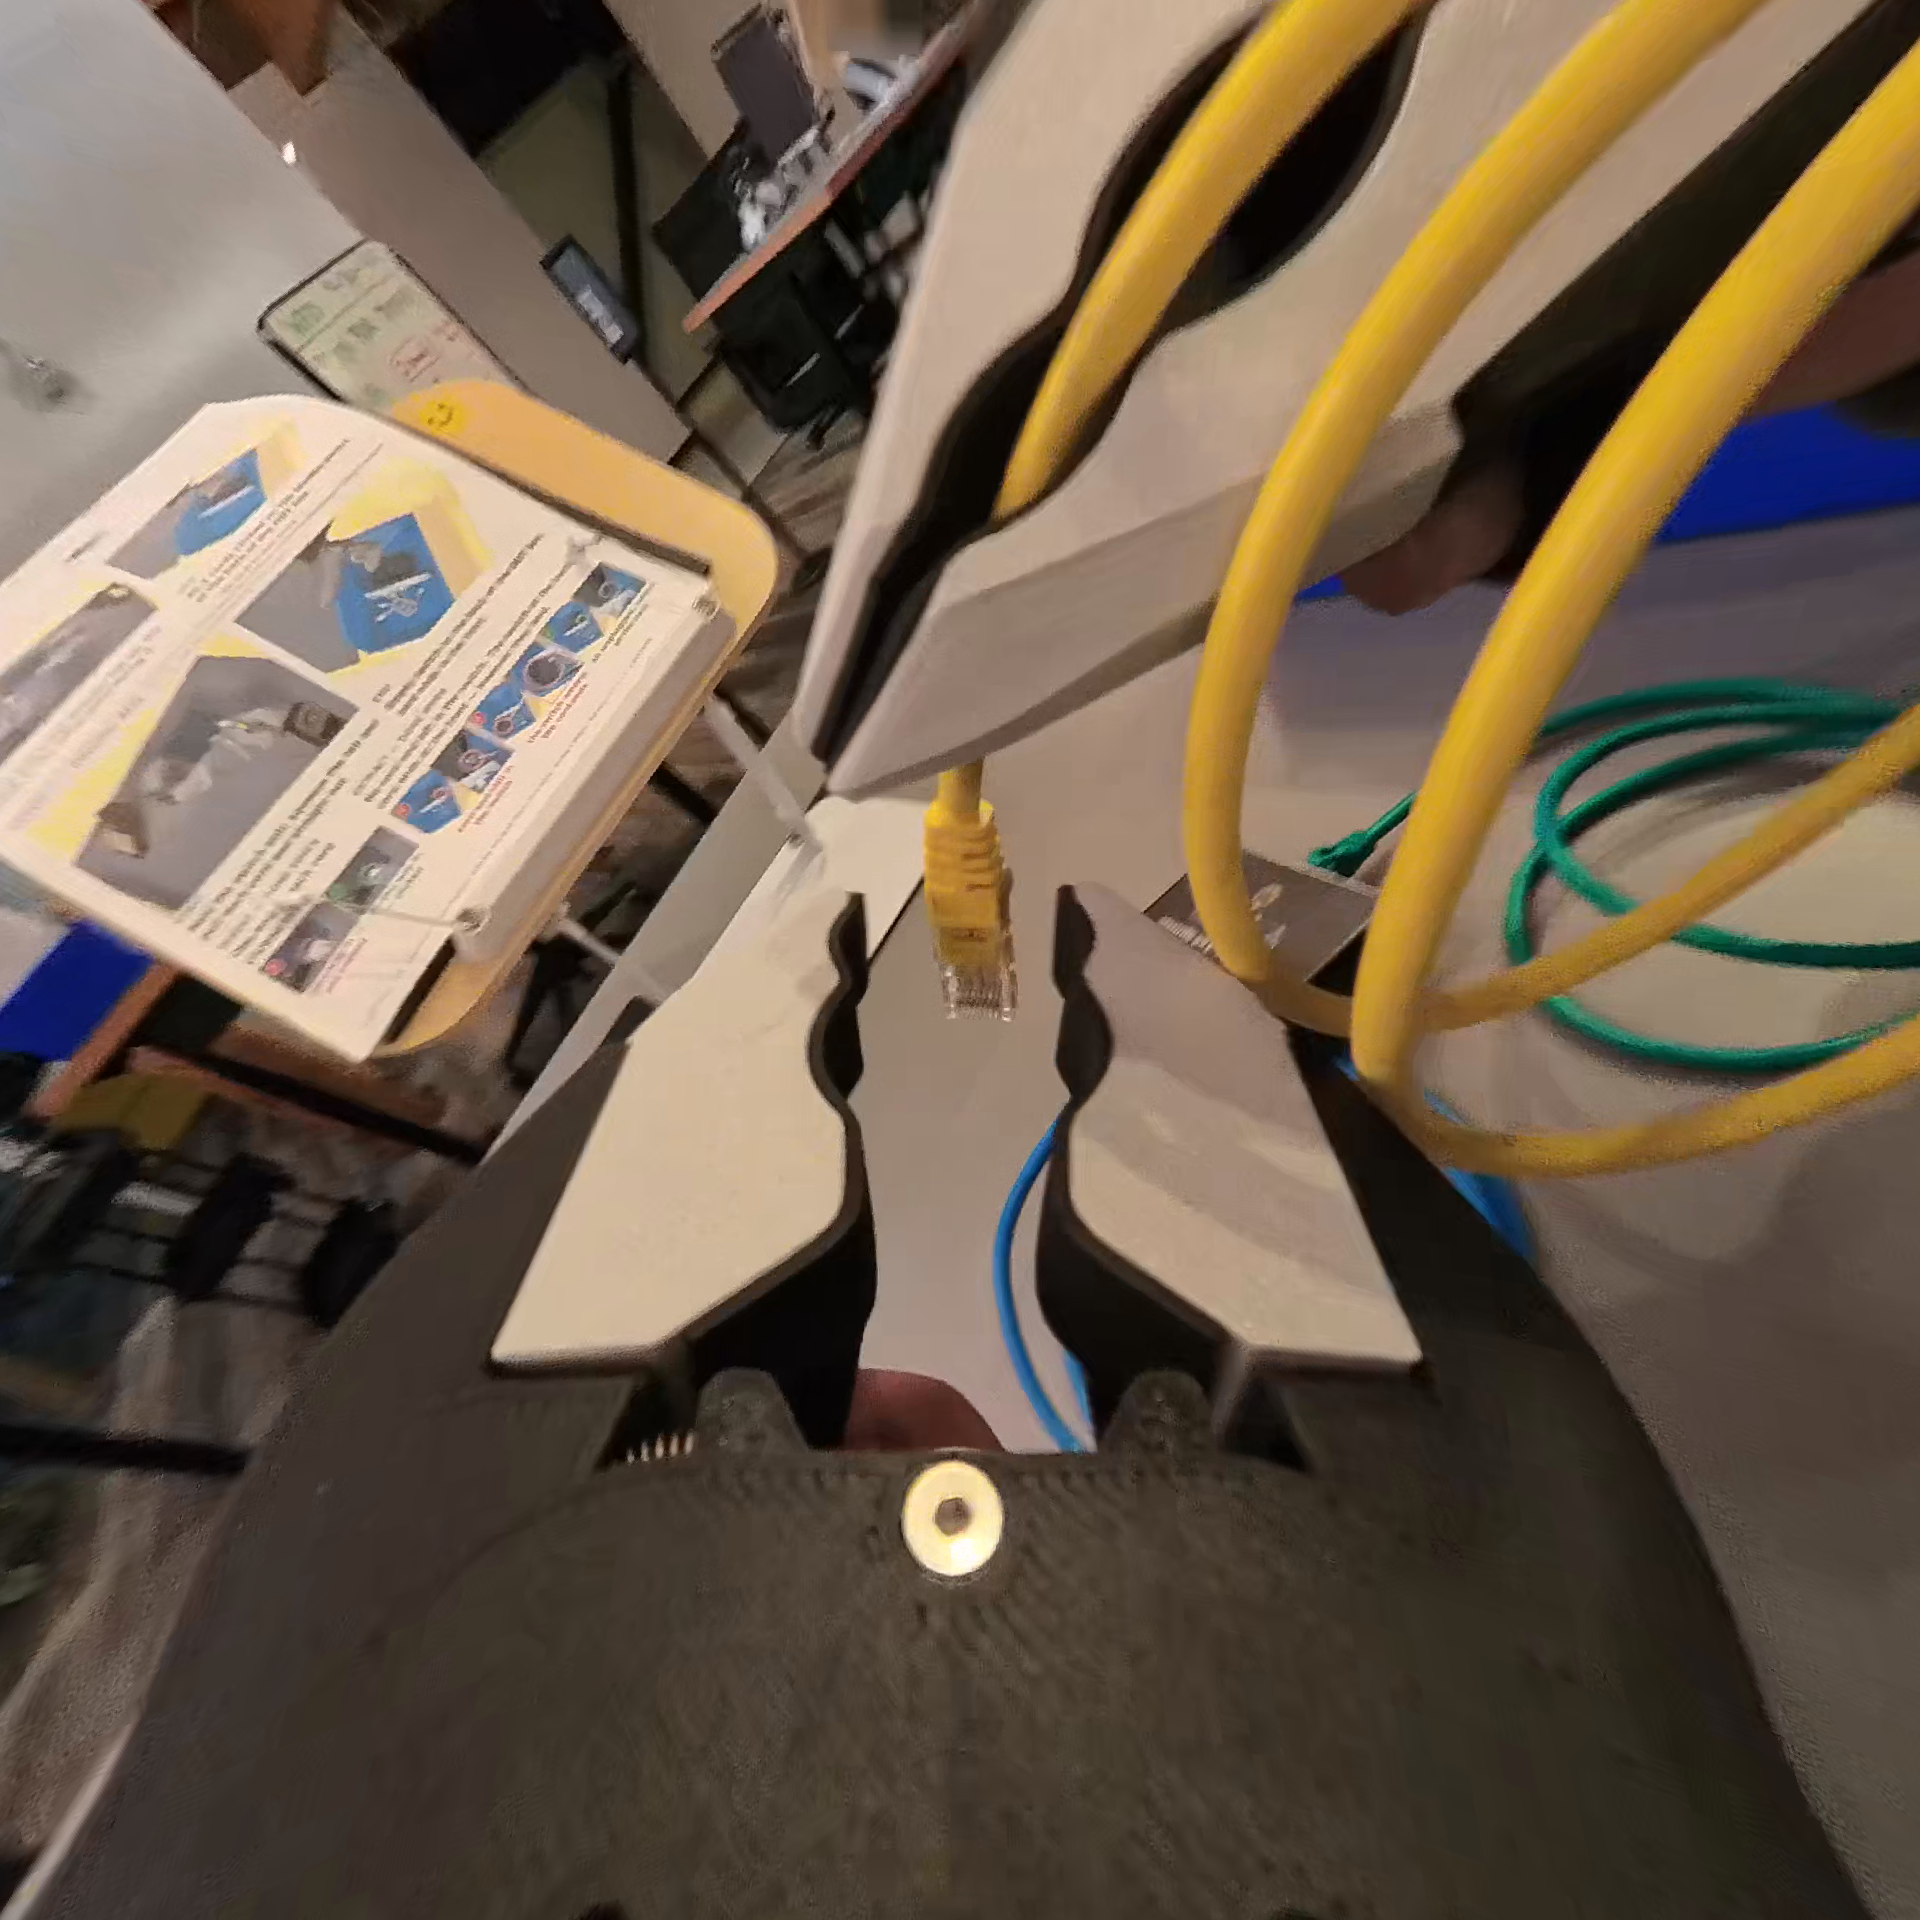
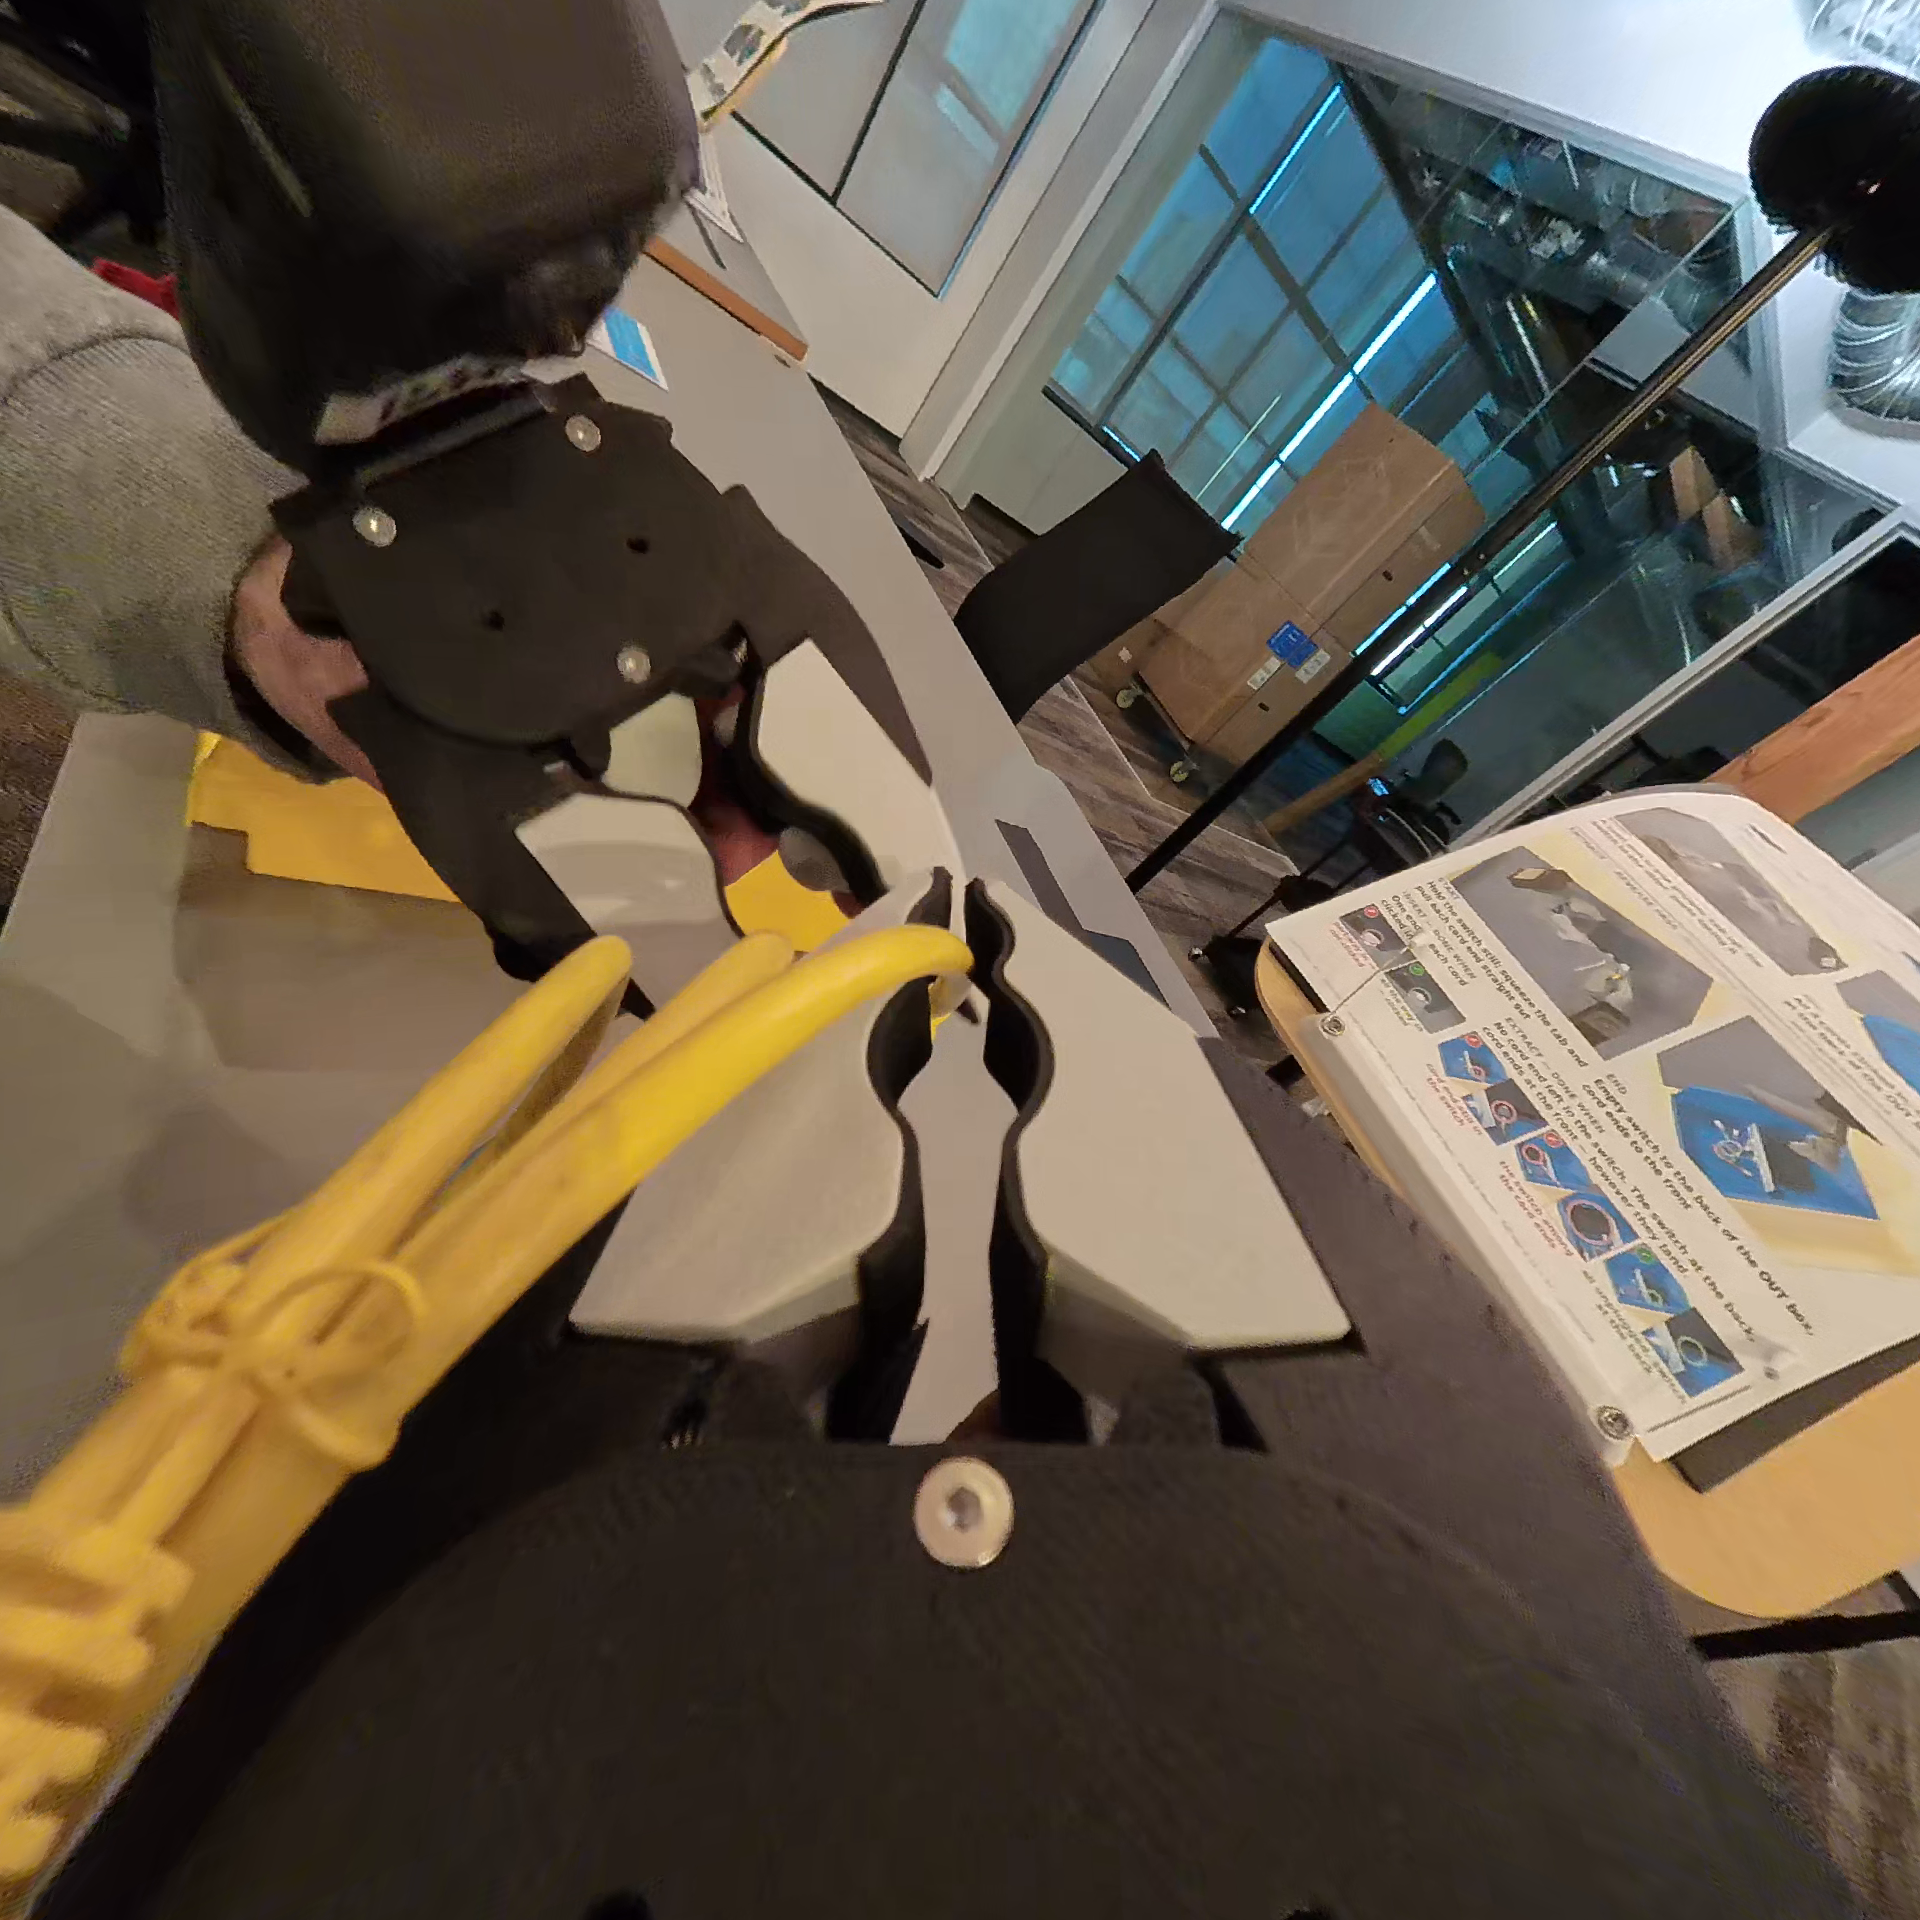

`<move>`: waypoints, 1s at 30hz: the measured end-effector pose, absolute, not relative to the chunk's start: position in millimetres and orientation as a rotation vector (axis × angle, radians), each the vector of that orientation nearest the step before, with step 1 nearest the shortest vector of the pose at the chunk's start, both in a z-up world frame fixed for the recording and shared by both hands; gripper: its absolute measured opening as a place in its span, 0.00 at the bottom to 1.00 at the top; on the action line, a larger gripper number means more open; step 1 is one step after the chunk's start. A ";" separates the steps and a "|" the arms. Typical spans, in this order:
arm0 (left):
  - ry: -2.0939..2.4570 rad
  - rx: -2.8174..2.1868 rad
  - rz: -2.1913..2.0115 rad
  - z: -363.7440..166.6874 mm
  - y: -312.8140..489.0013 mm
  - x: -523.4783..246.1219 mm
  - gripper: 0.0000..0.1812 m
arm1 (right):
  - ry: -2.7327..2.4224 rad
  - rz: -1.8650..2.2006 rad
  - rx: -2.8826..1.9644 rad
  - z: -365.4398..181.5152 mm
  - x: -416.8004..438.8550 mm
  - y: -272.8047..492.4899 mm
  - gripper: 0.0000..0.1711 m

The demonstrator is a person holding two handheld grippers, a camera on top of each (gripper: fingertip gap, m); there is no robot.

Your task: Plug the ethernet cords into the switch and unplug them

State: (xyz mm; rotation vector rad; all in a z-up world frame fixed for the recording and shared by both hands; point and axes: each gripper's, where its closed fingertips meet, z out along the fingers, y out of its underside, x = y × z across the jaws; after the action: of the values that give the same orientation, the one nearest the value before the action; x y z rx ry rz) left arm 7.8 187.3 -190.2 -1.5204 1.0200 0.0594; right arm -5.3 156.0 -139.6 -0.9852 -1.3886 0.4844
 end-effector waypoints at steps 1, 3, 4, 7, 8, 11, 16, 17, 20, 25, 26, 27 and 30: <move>1.040 -1.535 0.117 -195.5 189.4 6.2 0.13 | -1.395 0.467 -0.985 -140.1 -6.3 155.4 0.00; 1.064 -1.524 0.192 -200.1 191.1 5.4 0.09 | -1.423 0.429 -0.974 -142.4 -8.0 152.9 0.00; 1.063 -1.525 0.203 -201.1 191.6 5.3 0.09 | -1.435 0.413 -0.973 -143.8 -8.7 152.1 0.00; 1.029 -1.527 0.193 -199.6 194.2 2.5 0.08 | -1.438 0.390 -0.962 -144.6 -10.3 151.0 0.00; 1.011 -1.524 0.163 -197.5 193.9 2.8 0.08 | -1.418 0.397 -0.957 -141.6 -10.7 150.9 0.00; 0.923 -1.498 0.101 -187.6 195.2 -0.3 0.08 | -1.375 0.443 -0.982 -133.5 -10.8 152.3 0.18; 0.732 -1.469 -0.118 -168.3 196.4 -7.5 0.08 | -1.287 0.543 -0.999 -118.3 -2.0 157.9 0.22; 0.691 -1.468 -0.173 -164.5 196.4 -9.3 0.07 | -1.274 0.578 -1.005 -116.4 -0.3 158.6 0.23; 0.586 -1.436 -0.386 -152.0 192.4 -9.8 0.07 | -1.220 0.608 -1.026 -113.1 6.2 168.6 0.21; 0.403 -1.398 -0.752 -133.3 187.1 -11.2 0.07 | -1.240 0.576 -1.032 -129.5 8.8 179.2 0.18; 0.383 -1.392 -0.822 -131.9 185.5 -9.2 0.07 | -1.257 0.565 -1.010 -131.8 7.0 176.4 0.18; 0.378 -1.386 -0.896 -131.5 182.6 -4.8 0.07 | -1.275 0.536 -0.995 -134.5 5.0 175.0 0.18; 0.386 -1.382 -1.108 -131.8 173.0 11.1 0.07 | -1.344 0.373 -0.909 -144.4 -1.5 170.2 0.20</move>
State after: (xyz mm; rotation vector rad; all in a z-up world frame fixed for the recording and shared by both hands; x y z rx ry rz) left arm 11.1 173.0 -131.8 -1.3820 0.3855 -1.1083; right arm -1.5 170.2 -144.4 -0.9087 -1.3436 0.3730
